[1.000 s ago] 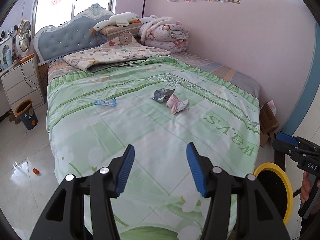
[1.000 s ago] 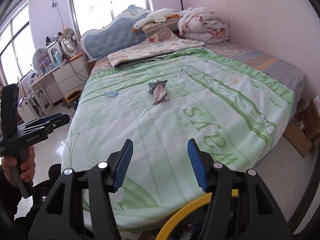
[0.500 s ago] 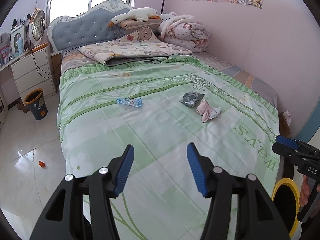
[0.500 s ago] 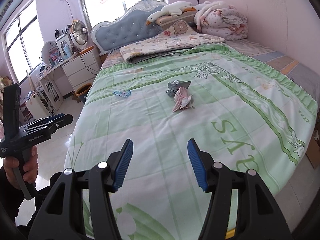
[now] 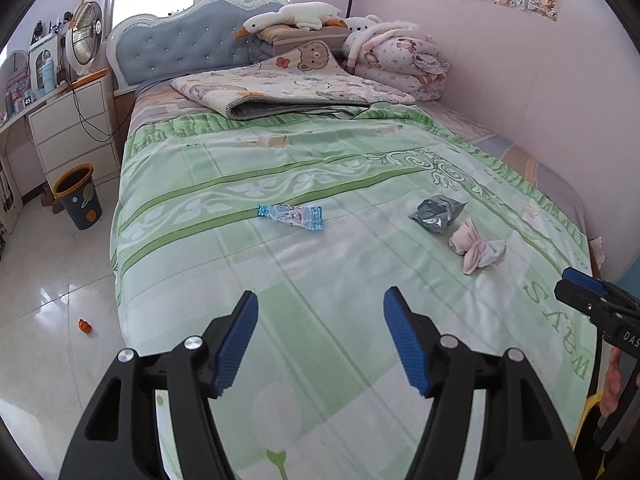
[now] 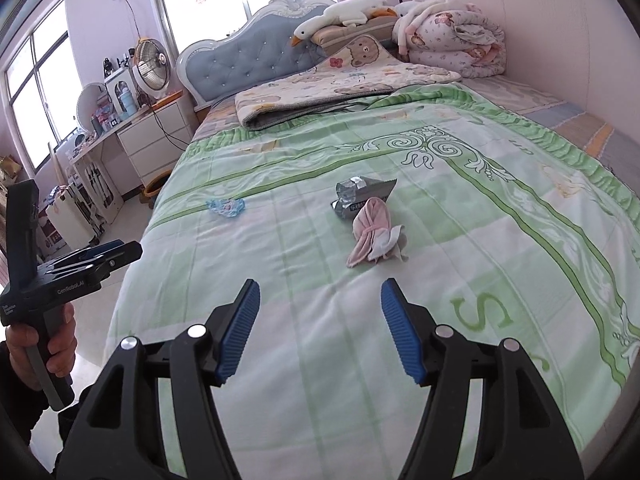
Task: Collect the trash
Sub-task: 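Move both open tools back over the grey foil bag on the quilt, then grasp the grey foil bag with the right tool while the left tool grasps the blue wrapper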
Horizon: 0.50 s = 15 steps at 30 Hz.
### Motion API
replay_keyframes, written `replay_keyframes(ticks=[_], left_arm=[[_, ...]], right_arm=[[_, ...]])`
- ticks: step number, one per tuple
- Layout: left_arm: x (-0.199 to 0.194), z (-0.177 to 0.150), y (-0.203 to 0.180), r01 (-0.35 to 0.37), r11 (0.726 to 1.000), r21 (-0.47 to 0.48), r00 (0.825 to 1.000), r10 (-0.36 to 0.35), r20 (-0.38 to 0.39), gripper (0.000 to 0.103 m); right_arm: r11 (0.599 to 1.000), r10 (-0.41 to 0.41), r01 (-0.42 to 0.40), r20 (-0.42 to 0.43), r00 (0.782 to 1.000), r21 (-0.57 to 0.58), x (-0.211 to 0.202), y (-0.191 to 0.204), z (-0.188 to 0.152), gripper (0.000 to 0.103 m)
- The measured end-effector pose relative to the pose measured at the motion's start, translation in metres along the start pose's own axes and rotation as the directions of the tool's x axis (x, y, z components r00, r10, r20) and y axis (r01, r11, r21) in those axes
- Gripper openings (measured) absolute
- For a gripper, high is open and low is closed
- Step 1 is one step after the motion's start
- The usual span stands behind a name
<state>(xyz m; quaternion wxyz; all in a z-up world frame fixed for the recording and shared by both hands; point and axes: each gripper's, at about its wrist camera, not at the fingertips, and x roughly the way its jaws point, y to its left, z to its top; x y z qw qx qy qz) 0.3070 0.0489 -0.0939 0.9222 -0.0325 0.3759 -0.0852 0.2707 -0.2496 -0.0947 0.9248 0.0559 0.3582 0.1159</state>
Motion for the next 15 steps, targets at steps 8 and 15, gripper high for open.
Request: replay_keyframes(ticks=[8, 15], left_arm=[[0.052, 0.026, 0.015, -0.029, 1.0, 0.001, 1.0, 0.029, -0.004, 0.072], [0.097, 0.05, 0.024, -0.079, 0.996, 0.031, 0.997, 0.079, -0.011, 0.073]], right_arm=[[0.999, -0.032, 0.032, 0.026, 0.999, -0.004, 0.064, -0.021, 0.028, 0.083], [0.996, -0.083, 0.083, 0.016, 0.996, -0.035, 0.116, -0.035, 0.048, 0.087]])
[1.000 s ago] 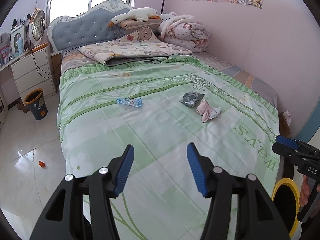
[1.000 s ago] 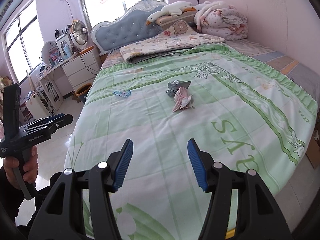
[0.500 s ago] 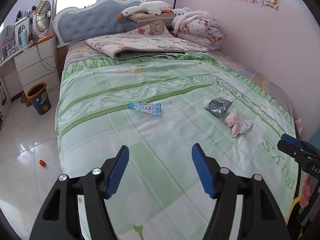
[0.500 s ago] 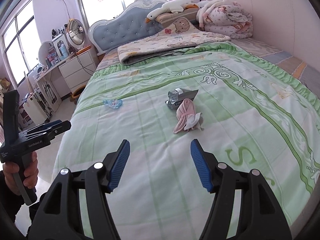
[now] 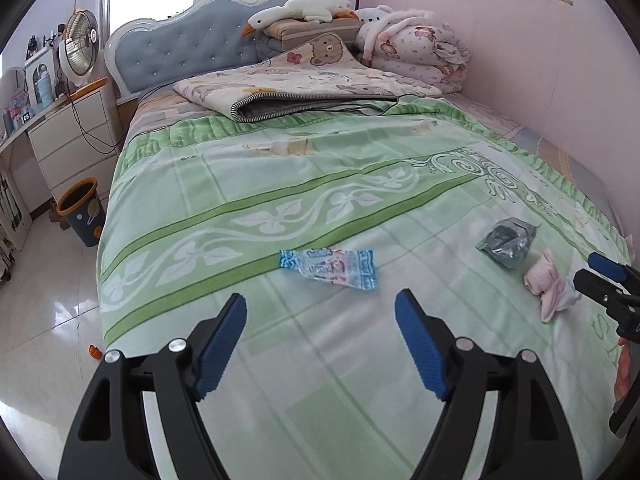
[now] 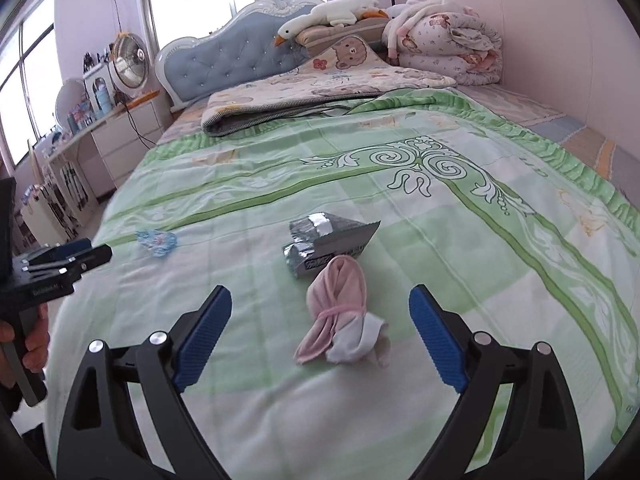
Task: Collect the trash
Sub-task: 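Grasp the grey foil bag with the right tool while the left tool grasps the blue wrapper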
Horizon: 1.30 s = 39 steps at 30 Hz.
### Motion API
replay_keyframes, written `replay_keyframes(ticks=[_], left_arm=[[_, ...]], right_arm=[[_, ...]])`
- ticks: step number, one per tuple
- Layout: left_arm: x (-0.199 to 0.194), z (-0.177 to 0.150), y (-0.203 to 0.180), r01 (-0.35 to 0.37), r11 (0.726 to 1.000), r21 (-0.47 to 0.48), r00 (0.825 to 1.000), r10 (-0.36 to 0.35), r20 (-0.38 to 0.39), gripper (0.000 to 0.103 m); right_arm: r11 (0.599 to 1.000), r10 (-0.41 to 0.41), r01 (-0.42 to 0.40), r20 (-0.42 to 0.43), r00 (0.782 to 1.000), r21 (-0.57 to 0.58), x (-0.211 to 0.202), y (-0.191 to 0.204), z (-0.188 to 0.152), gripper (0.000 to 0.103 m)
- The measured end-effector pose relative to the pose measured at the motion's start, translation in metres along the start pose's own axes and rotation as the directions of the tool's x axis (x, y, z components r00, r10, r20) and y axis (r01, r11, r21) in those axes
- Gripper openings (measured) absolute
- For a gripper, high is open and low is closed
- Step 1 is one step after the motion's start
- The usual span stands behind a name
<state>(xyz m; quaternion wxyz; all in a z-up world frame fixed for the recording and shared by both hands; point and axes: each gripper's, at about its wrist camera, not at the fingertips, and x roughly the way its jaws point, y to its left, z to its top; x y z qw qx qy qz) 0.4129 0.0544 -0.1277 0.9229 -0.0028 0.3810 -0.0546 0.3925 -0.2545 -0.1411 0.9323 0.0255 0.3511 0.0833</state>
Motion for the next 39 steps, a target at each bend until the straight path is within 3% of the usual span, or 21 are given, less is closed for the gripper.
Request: replay_keyframes(ticks=[7, 17, 20, 23, 25, 26, 28, 30, 39], left_arm=[[0.036, 0.016, 0.011, 0.002, 0.998, -0.057, 1.0, -0.003, -0.018, 0.073], [0.072, 0.026, -0.008, 0.065, 0.998, -0.015, 0.995, -0.066, -0.071, 0.073], [0.082, 0.024, -0.018, 0.092, 0.996, 0.014, 0.991, -0.091, -0.102, 0.071], [0.088, 0.021, -0.023, 0.106, 0.994, 0.033, 0.989, -0.102, -0.112, 0.063], [0.089, 0.021, -0.027, 0.123, 0.991, 0.044, 0.987, -0.117, -0.112, 0.041], [0.09, 0.02, -0.028, 0.13, 0.99, 0.047, 0.986, -0.124, -0.111, 0.038], [0.089, 0.02, -0.028, 0.14, 0.989, 0.043, 0.985, -0.135, -0.105, 0.02], [0.088, 0.02, -0.027, 0.147, 0.989, 0.035, 0.985, -0.143, -0.097, 0.004], [0.07, 0.021, -0.03, 0.14, 0.989, 0.051, 0.99, -0.139, -0.02, 0.002]], right_arm=[[1.0, -0.029, 0.029, -0.022, 0.999, 0.0, 0.044, -0.003, 0.012, 0.087], [0.999, -0.042, 0.043, -0.037, 0.998, 0.029, 0.083, -0.004, 0.023, 0.087], [0.999, -0.047, 0.047, -0.044, 0.998, 0.016, 0.091, -0.001, 0.026, 0.079], [0.998, -0.056, 0.056, -0.07, 0.996, 0.003, 0.1, 0.002, 0.024, 0.068], [0.999, -0.048, 0.049, -0.102, 0.994, 0.004, 0.109, 0.002, 0.023, 0.051], [0.999, -0.048, 0.049, -0.114, 0.992, 0.008, 0.112, 0.001, 0.023, 0.045], [0.999, -0.046, 0.049, -0.119, 0.992, 0.022, 0.115, -0.001, 0.024, 0.04], [0.998, -0.05, 0.054, -0.126, 0.991, 0.029, 0.118, -0.002, 0.025, 0.02], [0.996, -0.046, 0.054, -0.102, 0.994, 0.076, 0.11, -0.011, 0.023, 0.01]])
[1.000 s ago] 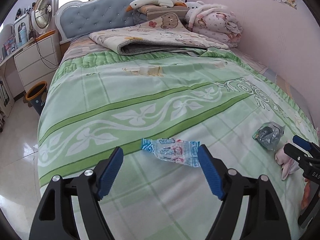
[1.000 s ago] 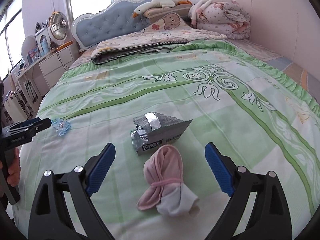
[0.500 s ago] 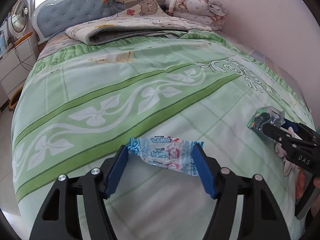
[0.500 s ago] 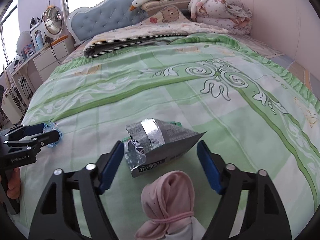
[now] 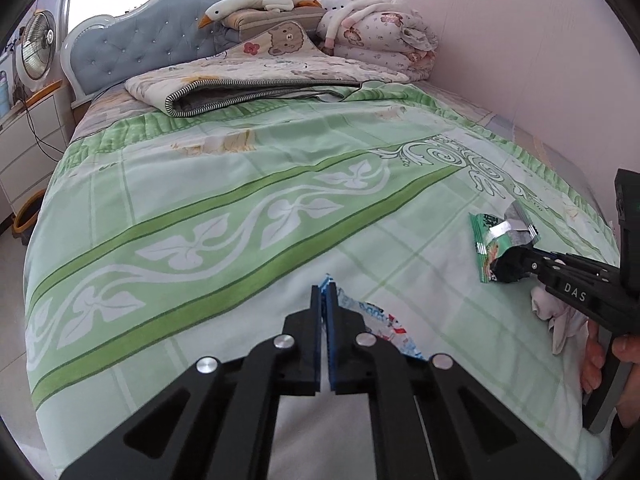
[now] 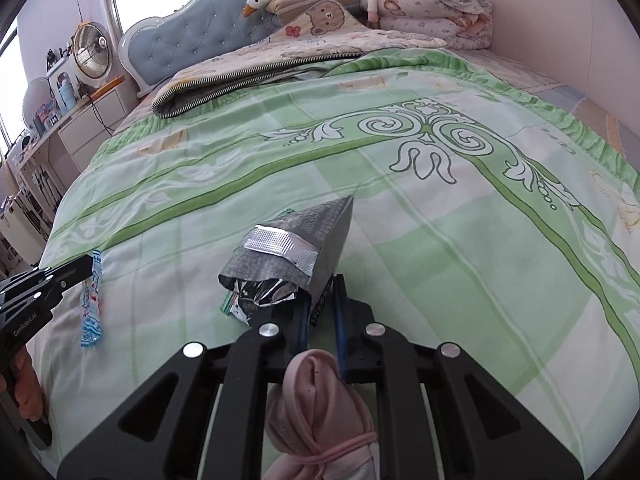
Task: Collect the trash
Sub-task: 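Grasp the grey foil bag with the right tool while the left tool grasps the blue wrapper, then lift the grey foil bag and blue wrapper off the quilt with both tools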
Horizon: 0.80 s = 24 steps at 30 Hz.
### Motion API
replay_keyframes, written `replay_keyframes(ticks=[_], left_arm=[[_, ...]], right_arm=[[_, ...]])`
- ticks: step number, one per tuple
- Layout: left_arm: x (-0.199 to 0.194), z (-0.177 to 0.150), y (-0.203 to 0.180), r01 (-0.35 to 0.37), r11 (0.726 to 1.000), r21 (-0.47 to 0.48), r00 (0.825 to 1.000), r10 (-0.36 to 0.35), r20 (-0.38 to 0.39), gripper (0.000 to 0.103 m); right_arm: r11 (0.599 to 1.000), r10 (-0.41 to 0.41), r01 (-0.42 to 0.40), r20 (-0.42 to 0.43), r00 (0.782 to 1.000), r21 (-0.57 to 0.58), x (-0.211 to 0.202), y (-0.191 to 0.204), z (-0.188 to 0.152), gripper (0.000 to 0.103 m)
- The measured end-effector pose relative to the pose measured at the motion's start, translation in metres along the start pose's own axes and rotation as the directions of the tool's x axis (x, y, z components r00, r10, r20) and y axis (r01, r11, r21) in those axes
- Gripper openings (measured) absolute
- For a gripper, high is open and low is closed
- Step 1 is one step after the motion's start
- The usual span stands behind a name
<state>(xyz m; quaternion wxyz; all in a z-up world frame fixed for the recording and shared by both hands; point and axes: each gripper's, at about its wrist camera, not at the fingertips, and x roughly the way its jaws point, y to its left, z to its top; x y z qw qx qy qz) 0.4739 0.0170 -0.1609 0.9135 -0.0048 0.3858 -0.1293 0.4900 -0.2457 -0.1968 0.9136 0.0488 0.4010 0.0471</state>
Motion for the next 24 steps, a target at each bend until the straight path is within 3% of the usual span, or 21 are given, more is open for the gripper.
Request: replay_keyframes(ticks=[19, 24], left_arm=[[-0.03, -0.02, -0.007, 0.067, 0.996, 0.059, 0.997, -0.065, -0.032, 0.002], [-0.041, -0.027, -0.002, 0.09, 0.995, 0.032, 0.996, -0.089, -0.027, 0.002]], right_arm=[[0.999, 0.032, -0.031, -0.019, 0.999, 0.034, -0.036, -0.007, -0.026, 0.01], [0.998, 0.044, -0.044, -0.002, 0.999, 0.041, -0.045, -0.006, -0.03, 0.01]])
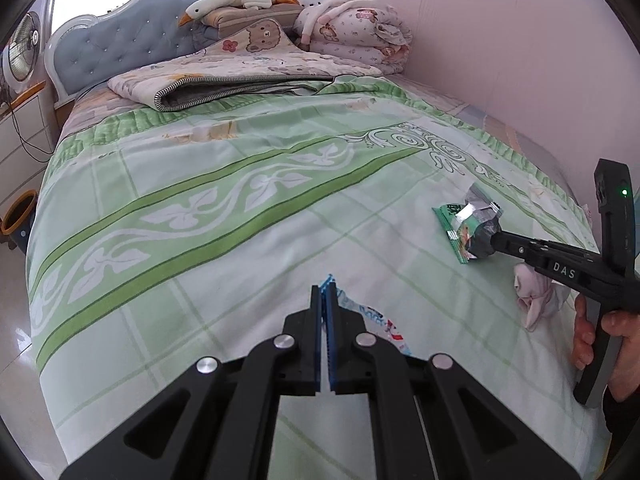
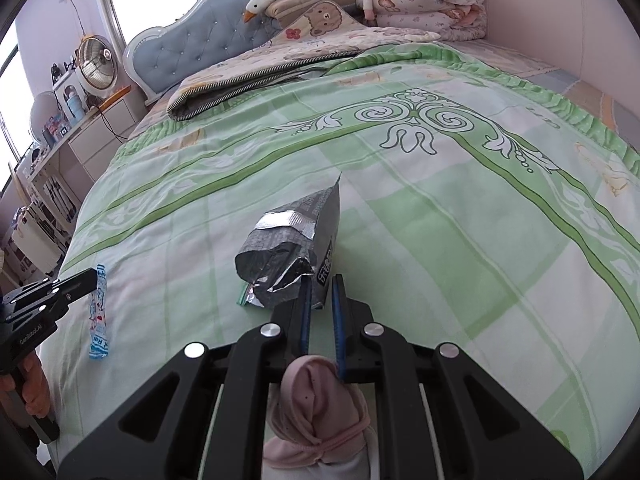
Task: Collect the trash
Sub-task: 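Lift the grey foil bag and blue wrapper off the quilt with both tools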
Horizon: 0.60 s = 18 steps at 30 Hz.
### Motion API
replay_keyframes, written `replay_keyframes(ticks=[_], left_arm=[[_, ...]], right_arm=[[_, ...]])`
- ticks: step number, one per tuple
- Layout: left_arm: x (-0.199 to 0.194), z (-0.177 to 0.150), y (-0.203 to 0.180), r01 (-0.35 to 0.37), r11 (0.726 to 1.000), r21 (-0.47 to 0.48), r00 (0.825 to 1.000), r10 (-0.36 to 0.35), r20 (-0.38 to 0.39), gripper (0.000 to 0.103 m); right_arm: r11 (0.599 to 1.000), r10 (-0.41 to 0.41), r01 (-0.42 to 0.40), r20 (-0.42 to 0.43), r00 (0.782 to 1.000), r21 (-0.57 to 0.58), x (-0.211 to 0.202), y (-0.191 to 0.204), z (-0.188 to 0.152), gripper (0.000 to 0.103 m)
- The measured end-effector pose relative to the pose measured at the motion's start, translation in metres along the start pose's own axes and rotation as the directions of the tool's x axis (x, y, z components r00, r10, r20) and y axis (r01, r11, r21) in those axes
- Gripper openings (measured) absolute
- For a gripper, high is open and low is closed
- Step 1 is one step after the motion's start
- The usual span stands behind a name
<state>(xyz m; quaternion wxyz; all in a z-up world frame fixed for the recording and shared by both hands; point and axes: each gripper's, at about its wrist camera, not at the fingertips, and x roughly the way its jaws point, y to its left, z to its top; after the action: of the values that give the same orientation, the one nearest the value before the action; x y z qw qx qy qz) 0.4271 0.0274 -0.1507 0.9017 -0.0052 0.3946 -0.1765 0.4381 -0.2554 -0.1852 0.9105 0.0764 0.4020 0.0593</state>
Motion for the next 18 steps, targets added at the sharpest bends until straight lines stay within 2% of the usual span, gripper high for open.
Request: replay_keyframes(ticks=[14, 18], left_arm=[[-0.015, -0.009, -0.007, 0.051, 0.999, -0.02, 0.999, -0.05, 0.012, 0.002], [-0.015, -0.01, -0.005, 0.057, 0.998, -0.032, 0.998, -0.056, 0.01, 0.002]], right_arm=[[1.0, 0.011, -0.012, 0.033, 0.999, 0.022, -0.018, 0.0, -0.005, 0.01], [1.0, 0.005, -0.006, 0.014, 1.0, 0.014, -0.013, -0.001, -0.003, 0.011]])
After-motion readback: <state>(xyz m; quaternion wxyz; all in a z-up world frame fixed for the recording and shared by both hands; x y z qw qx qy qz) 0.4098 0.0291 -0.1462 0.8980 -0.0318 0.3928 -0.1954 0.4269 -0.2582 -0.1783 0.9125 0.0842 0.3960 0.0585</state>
